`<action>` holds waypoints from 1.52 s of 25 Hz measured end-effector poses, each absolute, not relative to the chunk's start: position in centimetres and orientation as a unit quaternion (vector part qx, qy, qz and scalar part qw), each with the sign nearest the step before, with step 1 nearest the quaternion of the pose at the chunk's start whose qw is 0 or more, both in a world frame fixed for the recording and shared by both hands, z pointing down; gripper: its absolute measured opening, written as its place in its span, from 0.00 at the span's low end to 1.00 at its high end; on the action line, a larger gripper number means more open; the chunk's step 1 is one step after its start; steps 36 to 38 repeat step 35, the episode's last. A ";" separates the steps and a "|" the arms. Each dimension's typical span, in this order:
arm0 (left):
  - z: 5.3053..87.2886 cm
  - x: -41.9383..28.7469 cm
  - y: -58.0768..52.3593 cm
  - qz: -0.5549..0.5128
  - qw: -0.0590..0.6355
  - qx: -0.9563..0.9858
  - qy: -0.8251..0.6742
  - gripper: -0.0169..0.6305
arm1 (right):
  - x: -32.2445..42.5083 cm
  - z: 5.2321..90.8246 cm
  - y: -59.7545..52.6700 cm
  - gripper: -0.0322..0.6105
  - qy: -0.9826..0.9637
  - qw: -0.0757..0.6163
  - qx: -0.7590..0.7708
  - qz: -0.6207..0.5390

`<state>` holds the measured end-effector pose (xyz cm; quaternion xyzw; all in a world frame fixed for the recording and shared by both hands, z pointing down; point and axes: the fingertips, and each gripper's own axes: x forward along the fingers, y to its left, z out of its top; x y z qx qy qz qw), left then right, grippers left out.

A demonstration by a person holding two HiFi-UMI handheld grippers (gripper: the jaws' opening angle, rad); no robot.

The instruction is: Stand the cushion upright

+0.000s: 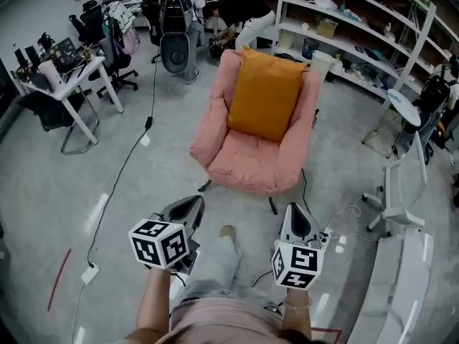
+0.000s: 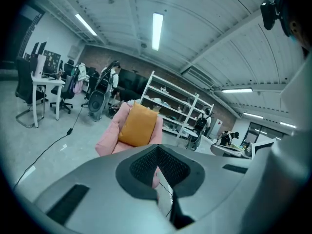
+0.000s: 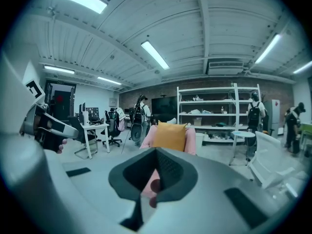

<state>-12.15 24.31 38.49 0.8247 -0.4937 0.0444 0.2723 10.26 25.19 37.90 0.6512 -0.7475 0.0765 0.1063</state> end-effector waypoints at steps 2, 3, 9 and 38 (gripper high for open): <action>38.4 -13.0 25.9 0.043 0.272 0.823 -0.497 0.02 | 9.8 37.7 26.5 0.08 -0.747 0.101 0.653 0.076; 38.3 -13.4 26.6 0.040 0.272 0.822 -0.499 0.02 | 9.7 37.6 27.1 0.08 -0.746 0.098 0.655 0.075; 37.6 -15.6 28.5 0.037 0.269 0.825 -0.496 0.02 | 8.5 37.1 29.1 0.08 -0.733 0.096 0.669 0.077; 37.2 -32.7 25.8 0.019 0.291 0.856 -0.428 0.02 | -9.0 35.4 28.7 0.08 -0.680 0.103 0.722 0.070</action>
